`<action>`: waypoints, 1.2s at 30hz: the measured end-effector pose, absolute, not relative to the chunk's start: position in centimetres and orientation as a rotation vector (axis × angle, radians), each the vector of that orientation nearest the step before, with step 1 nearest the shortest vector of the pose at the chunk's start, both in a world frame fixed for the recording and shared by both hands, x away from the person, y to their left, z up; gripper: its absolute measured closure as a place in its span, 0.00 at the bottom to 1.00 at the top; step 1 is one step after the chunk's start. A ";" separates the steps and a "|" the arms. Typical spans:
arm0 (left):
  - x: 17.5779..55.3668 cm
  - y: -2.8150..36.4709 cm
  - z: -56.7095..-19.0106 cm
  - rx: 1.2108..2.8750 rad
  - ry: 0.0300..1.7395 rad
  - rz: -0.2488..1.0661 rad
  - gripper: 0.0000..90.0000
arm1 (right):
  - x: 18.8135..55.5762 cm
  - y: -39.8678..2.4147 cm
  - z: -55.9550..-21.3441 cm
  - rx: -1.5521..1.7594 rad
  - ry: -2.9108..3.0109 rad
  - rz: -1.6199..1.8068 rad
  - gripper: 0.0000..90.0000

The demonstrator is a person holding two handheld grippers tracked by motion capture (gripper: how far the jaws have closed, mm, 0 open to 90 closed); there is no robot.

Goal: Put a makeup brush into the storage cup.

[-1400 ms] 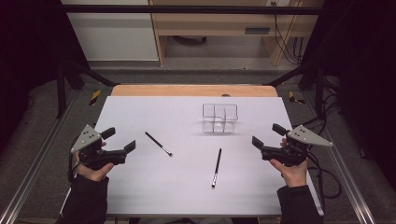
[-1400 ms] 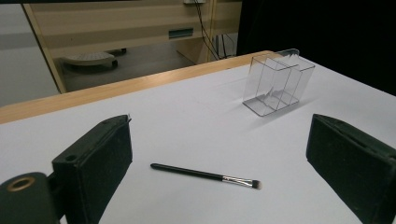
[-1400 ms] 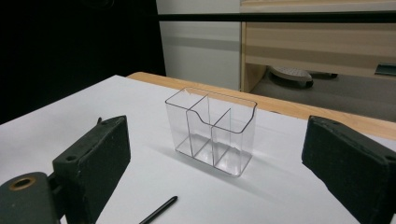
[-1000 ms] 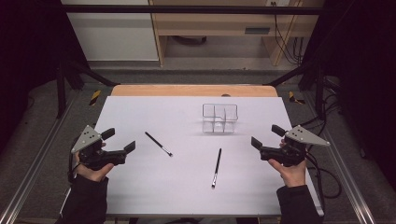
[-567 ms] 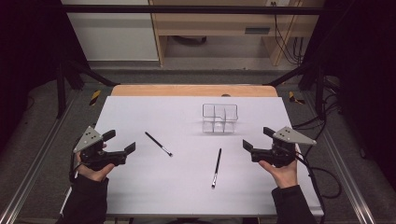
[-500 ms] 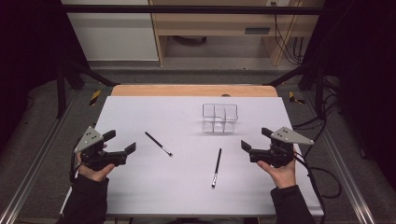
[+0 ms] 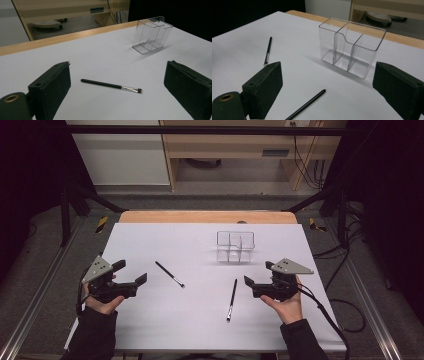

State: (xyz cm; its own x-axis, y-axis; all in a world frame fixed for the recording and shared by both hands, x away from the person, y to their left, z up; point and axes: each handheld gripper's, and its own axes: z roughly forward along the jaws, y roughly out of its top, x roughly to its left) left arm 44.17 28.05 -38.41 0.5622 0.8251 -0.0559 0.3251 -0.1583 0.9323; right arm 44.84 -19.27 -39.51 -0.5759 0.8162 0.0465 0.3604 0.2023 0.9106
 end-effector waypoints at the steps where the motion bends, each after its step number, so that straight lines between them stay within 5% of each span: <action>1: 44.2 28.0 -38.4 1.734 0.959 0.588 0.07 | 45.0 -18.8 -39.9 1.093 2.051 1.333 0.11; 36: 44.2 27.8 -38.4 1.756 0.951 0.598 0.07 | 46.2 -13.2 -46.9 1.156 2.332 1.058 0.32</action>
